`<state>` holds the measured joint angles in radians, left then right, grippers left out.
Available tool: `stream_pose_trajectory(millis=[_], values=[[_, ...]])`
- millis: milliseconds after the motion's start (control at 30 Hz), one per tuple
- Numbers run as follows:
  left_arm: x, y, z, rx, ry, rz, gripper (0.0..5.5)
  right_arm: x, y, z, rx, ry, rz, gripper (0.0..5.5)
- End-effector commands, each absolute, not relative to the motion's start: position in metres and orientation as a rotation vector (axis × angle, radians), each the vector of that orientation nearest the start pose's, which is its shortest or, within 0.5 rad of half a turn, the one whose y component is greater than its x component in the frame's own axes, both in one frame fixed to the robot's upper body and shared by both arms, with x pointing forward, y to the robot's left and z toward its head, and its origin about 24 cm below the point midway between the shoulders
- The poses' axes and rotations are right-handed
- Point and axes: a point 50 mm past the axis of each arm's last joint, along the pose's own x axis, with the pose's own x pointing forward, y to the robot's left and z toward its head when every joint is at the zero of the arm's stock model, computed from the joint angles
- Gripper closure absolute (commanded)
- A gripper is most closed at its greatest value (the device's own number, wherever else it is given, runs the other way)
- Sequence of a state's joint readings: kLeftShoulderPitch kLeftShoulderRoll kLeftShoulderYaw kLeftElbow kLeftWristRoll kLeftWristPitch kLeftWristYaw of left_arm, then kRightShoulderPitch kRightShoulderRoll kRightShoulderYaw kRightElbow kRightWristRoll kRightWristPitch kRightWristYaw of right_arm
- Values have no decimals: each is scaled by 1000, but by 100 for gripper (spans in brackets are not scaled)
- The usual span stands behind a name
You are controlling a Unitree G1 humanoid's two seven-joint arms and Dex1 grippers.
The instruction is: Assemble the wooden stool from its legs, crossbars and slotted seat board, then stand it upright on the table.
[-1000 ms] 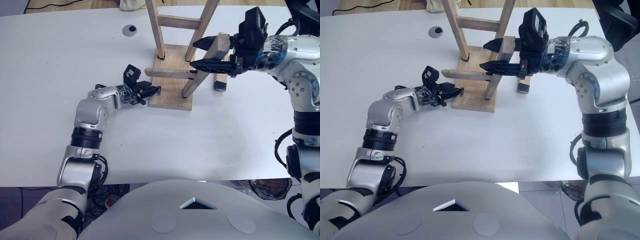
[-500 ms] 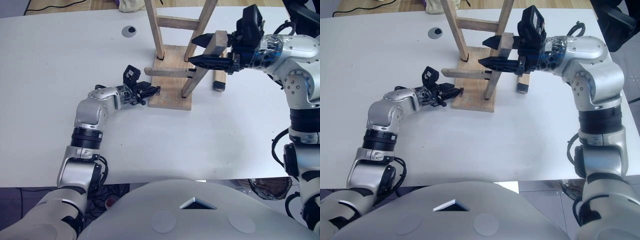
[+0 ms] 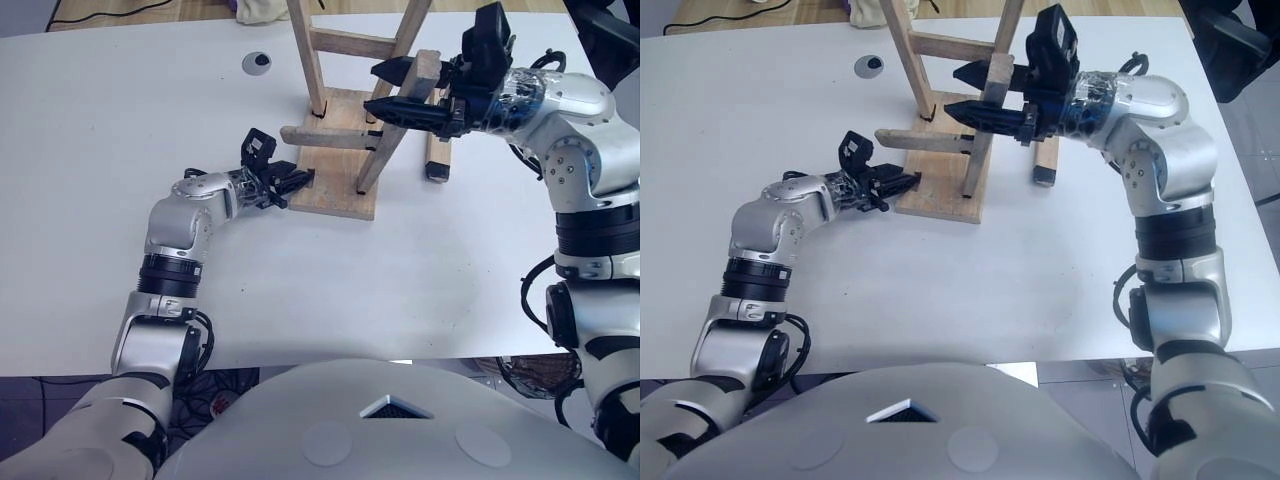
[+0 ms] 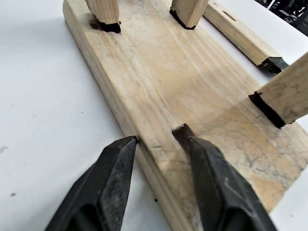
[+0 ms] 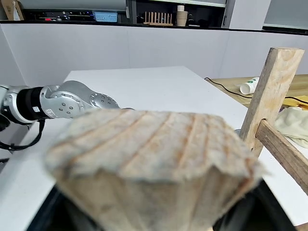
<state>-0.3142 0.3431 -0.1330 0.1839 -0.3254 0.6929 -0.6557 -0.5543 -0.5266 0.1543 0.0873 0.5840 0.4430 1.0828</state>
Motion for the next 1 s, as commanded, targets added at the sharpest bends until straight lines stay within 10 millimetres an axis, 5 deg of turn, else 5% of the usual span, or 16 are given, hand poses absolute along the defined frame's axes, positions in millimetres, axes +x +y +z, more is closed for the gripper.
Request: stream_pose_trajectory(millis=[33, 333, 500, 667, 867, 1000], values=[[264, 134, 3, -143, 756, -808, 356, 290, -160, 73, 183, 477, 1209, 263], [266, 137, 3, -140, 753, -800, 356, 294, -182, 91, 173, 424, 1228, 230], [264, 139, 3, -137, 756, -800, 356, 288, -193, 84, 151, 446, 1187, 230], [261, 138, 0, -138, 775, -806, 356, 279, -172, 72, 224, 406, 1191, 320], [264, 133, 2, -131, 782, -834, 356, 283, -160, 75, 253, 340, 1153, 320], [260, 120, 1, -142, 802, -876, 356, 291, -161, 59, 138, 363, 1023, 320]])
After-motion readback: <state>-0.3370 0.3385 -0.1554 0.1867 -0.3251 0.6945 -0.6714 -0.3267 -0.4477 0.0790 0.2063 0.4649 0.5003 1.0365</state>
